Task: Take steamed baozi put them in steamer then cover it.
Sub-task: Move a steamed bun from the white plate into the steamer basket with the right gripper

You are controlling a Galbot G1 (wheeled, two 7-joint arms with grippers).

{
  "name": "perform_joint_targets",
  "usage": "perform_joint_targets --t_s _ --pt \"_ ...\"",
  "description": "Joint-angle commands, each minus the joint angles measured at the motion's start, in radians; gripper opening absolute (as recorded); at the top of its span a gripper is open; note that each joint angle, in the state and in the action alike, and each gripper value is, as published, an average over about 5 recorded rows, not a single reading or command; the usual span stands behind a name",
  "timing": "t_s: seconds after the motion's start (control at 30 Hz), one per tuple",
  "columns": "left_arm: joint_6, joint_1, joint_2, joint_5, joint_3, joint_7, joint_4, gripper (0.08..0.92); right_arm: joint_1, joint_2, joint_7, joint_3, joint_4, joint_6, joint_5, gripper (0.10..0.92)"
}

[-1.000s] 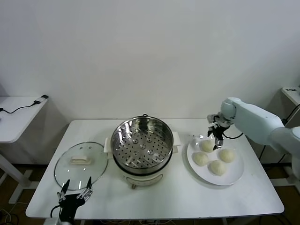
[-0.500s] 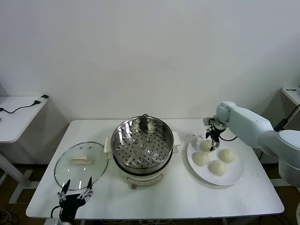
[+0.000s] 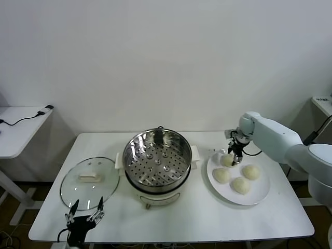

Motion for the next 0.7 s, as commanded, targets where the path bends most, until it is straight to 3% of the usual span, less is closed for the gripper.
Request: perform_joint_targets --t_s 0.03,0.23,0.43,0.57,0.7 --pt "0.001 0.001 -0.001 0.000 0.000 0.000 -0.003 0.823 0.065 -0.020 -0.006 -0.047 0.067 -0.001 0.037 0.679" --pt "0.001 0.004 0.005 -0.003 -0.003 -0.002 -0.014 0.823 0.420 -0.060 -0.068 -0.228 0.293 0.083 0.223 0.679" --pt "0.007 0.001 0.008 -0.001 -0.001 -0.001 -0.029 0.823 0.751 0.051 -0.132 -0.320 0.520 0.253 0.374 0.679" --pt "0.012 -0.006 0.008 -0.001 -0.004 -0.002 -0.033 0.823 0.818 0.157 -0.132 -0.296 0.675 0.379 0.371 0.679" --pt "0.016 -0.014 0.004 -0.003 -0.011 -0.004 -0.035 0.823 0.773 0.252 -0.073 -0.298 0.781 0.515 0.277 0.679"
